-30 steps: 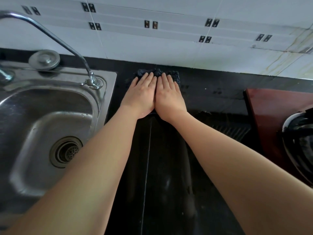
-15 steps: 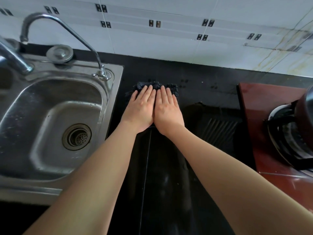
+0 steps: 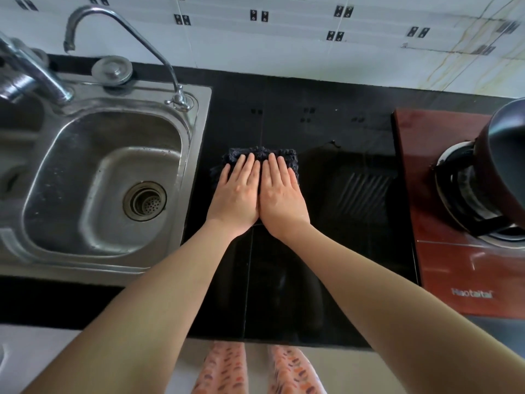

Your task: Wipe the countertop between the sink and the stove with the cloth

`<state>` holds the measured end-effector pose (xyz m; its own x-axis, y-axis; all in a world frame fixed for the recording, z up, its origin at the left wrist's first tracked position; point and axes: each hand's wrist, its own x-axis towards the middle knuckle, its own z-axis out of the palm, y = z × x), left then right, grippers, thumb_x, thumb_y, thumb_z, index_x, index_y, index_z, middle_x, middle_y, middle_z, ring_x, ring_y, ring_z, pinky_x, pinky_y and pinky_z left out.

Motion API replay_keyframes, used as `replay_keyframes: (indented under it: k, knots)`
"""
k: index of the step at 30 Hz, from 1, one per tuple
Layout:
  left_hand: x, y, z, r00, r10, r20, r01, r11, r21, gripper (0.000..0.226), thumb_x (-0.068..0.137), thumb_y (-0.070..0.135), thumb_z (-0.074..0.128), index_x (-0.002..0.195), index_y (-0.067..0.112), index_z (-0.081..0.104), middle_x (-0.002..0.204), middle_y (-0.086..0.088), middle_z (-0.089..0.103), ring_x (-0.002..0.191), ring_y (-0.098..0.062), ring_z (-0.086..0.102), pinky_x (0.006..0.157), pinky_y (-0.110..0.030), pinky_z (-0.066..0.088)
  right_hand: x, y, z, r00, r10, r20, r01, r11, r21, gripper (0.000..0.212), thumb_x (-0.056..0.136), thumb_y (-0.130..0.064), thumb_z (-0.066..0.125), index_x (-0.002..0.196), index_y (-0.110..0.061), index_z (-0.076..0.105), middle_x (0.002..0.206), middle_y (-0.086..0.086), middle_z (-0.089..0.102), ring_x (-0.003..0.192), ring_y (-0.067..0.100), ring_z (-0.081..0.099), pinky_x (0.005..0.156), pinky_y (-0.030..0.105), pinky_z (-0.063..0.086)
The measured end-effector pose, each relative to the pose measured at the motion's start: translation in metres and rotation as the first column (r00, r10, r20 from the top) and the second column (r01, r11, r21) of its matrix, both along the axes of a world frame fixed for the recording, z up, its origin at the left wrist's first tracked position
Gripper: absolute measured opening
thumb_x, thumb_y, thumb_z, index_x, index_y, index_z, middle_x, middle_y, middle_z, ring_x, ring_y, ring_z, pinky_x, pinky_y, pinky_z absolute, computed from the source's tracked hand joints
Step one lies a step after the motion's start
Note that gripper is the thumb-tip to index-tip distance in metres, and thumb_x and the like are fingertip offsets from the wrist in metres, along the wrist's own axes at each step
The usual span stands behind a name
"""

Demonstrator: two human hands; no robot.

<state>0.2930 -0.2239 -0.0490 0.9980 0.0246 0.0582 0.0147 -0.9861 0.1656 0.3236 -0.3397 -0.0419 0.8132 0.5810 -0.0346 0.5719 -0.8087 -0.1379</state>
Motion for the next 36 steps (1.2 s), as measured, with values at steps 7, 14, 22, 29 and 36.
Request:
replay_keyframes:
  k: [7, 14, 22, 29, 36]
  knots:
    - [-0.042, -0.009, 0.003, 0.999, -0.034, -0.035, 0.035, 0.999, 0.015, 0.057, 0.093, 0.023, 0.039, 0.144, 0.003, 0.023, 0.154, -0.016, 0.023, 0.143, -0.028, 0.014, 0.117, -0.046, 0.014, -0.043, -0.012, 0.003, 0.999, -0.011, -0.033, 0.01, 1.0, -0.002, 0.064, 0.098, -0.023, 0.039, 0.148, -0.005, 0.005, 0.158, 0.017, 0.002, 0.145, 0.03, -0.005, 0.118, 0.043, 0.003]
    - [-0.074, -0.015, 0.004, 0.998, -0.048, -0.05, 0.049, 0.999, 0.023, 0.059, 0.092, 0.024, 0.043, 0.144, 0.004, 0.025, 0.153, -0.016, 0.025, 0.143, -0.028, 0.016, 0.116, -0.048, 0.018, -0.074, -0.019, 0.002, 0.998, -0.014, -0.059, 0.014, 1.0, -0.007, 0.065, 0.098, -0.025, 0.039, 0.148, -0.005, 0.003, 0.158, 0.016, 0.001, 0.144, 0.03, -0.007, 0.118, 0.044, 0.004]
    - [-0.123, -0.032, 0.006, 0.997, 0.006, -0.079, -0.005, 1.0, 0.01, 0.059, 0.094, 0.023, 0.046, 0.144, 0.004, 0.023, 0.153, -0.016, 0.025, 0.143, -0.028, 0.015, 0.115, -0.048, 0.018, -0.118, -0.031, 0.002, 0.995, 0.011, -0.099, -0.012, 1.0, -0.016, 0.068, 0.096, -0.026, 0.04, 0.147, -0.005, -0.001, 0.158, 0.016, -0.003, 0.144, 0.03, -0.009, 0.118, 0.046, 0.008]
    - [-0.158, -0.041, 0.008, 0.997, 0.001, -0.074, -0.003, 0.999, -0.032, 0.057, 0.091, 0.017, 0.048, 0.143, 0.003, 0.028, 0.151, -0.017, 0.03, 0.142, -0.029, 0.02, 0.114, -0.049, 0.021, -0.154, -0.039, 0.006, 0.995, 0.007, -0.103, -0.006, 1.0, 0.016, 0.066, 0.095, -0.024, 0.042, 0.147, -0.003, 0.006, 0.157, 0.018, 0.005, 0.144, 0.031, -0.003, 0.117, 0.045, 0.006]
    - [-0.183, -0.047, 0.006, 0.996, 0.005, -0.087, -0.008, 0.999, -0.034, 0.053, 0.092, 0.019, 0.044, 0.142, 0.004, 0.031, 0.151, -0.015, 0.031, 0.142, -0.027, 0.021, 0.115, -0.047, 0.019, -0.178, -0.044, 0.002, 0.994, 0.002, -0.113, 0.002, 0.999, 0.042, 0.067, 0.093, -0.022, 0.046, 0.145, -0.004, 0.008, 0.156, 0.018, 0.011, 0.144, 0.031, 0.003, 0.116, 0.045, 0.01]
